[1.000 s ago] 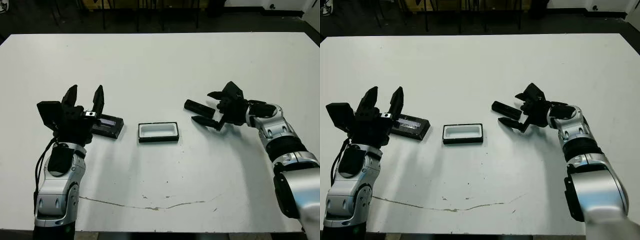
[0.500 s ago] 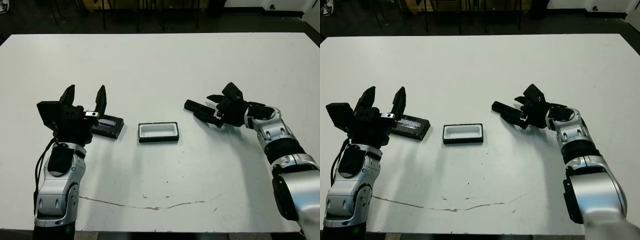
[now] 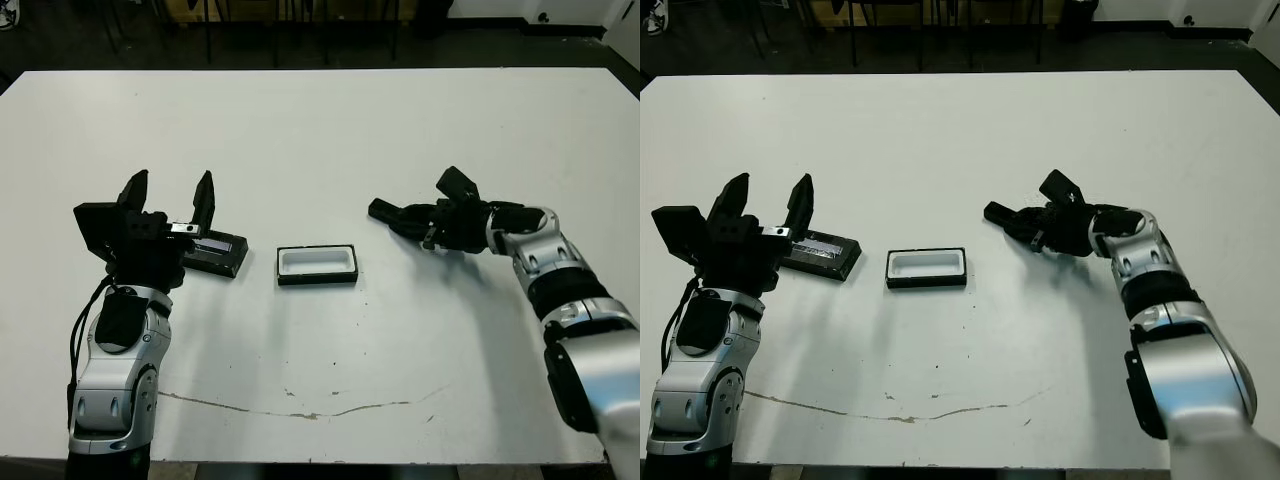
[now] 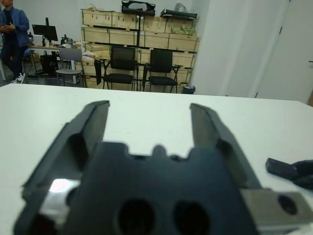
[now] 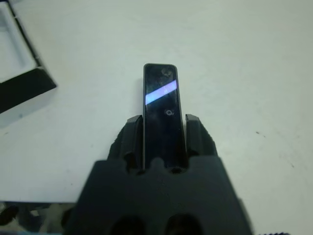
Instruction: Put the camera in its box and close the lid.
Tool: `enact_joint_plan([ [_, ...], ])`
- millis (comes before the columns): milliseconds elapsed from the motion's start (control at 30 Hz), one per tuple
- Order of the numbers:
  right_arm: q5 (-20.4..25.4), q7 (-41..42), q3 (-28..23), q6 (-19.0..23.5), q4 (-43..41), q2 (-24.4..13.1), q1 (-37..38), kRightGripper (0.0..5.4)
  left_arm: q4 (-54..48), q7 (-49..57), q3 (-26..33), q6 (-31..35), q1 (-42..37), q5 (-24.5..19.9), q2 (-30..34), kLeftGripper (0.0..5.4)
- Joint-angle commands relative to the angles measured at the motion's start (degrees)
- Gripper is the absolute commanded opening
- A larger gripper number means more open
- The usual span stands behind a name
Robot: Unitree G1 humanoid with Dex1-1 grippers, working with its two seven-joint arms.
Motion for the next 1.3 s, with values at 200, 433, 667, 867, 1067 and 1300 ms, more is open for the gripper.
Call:
enact_joint_plan([
  [200,-2.96,4.01,2.95,3.27,1.74,-1.1,2.7,0.93,0.06,0.43,0.27,1.32,0.86,0.0,0.14,3.84],
  [433,3.04,4.42,-3.19,3.47,-5.96,-2.94,2.4,0.89,0.01,0.37,0.26,1.23,1.07,0.1,0.3,3.32],
  [667,5.63,7.29,-5.0,7.97,-15.83,-4.1,-1.39,0.88,-0.11,0.61,-0.06,1.31,1.1,0.19,-0.02,3.37],
  [867,3.59,12.36,0.45,11.03,-23.03,-3.38,-5.58,0.88,-0.21,0.7,-0.34,1.3,1.19,0.3,-0.21,3.64],
  [1067,1.85,14.23,6.87,20.49,-32.08,-1.15,-6.31,0.88,0.03,0.66,-0.48,0.53,1.36,0.97,0.04,3.87],
  [1300,-2.79,15.16,15.31,25.58,-40.89,-0.28,-6.06,0.88,-0.49,1.02,0.04,1.3,1.44,0.94,0.02,4.24],
])
